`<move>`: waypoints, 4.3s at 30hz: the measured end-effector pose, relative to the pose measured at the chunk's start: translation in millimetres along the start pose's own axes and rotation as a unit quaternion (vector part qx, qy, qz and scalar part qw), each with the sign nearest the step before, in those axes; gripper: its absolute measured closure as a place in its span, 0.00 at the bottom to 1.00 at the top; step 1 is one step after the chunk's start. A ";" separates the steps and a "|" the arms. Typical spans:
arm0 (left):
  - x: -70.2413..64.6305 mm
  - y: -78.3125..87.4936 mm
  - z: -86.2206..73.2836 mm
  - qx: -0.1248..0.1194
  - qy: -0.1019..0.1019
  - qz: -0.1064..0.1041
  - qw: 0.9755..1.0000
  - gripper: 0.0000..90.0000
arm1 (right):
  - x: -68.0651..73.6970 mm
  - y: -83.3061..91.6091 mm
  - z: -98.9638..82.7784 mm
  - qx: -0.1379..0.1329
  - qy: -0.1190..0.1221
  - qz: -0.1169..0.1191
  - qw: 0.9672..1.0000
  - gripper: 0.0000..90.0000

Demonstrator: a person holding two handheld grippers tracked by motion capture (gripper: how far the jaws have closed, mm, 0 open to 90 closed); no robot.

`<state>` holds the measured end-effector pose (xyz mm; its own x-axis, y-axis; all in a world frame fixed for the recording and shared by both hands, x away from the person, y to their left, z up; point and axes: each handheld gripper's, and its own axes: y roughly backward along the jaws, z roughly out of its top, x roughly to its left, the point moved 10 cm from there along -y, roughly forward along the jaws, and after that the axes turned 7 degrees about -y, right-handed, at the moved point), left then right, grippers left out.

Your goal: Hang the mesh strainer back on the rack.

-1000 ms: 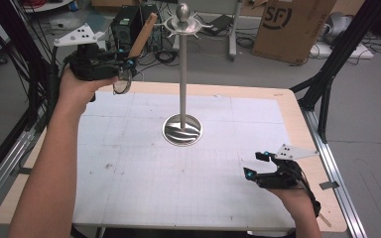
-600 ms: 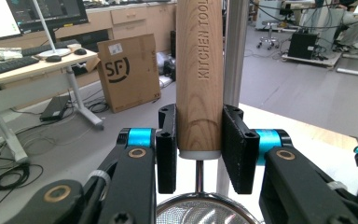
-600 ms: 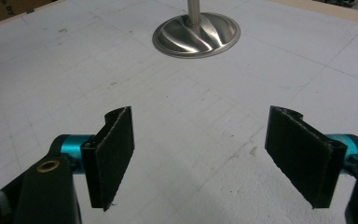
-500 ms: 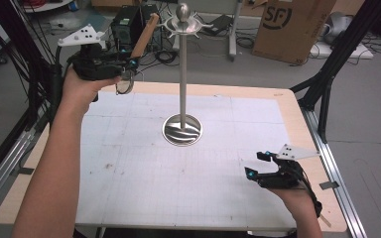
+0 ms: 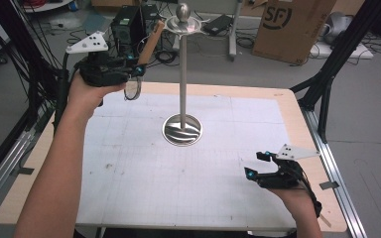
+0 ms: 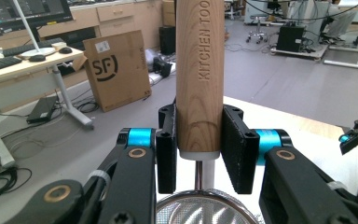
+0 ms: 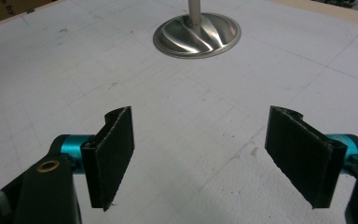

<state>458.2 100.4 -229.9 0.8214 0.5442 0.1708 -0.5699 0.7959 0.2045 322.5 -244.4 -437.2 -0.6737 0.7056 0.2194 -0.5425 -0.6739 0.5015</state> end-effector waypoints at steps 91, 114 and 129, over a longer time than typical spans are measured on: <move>-74.5 32.9 -76.4 0.061 -0.004 -0.044 0.997 0.25 | 3.8 -3.5 0.7 0.002 0.005 0.002 1.000 0.26; -100.2 29.8 -132.0 0.073 0.032 -0.046 0.996 0.21 | 3.3 -1.9 0.9 0.001 0.007 0.002 1.000 0.26; -108.3 34.0 -156.8 0.094 0.033 -0.034 0.994 0.21 | 2.8 -6.3 -1.4 0.006 0.005 0.003 1.000 0.26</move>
<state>353.8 110.1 -392.5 0.8547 0.5116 0.0884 -0.5020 0.7710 0.3919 323.3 -238.4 -440.9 -0.6817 0.6997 0.2137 -0.5328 -0.6750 0.5103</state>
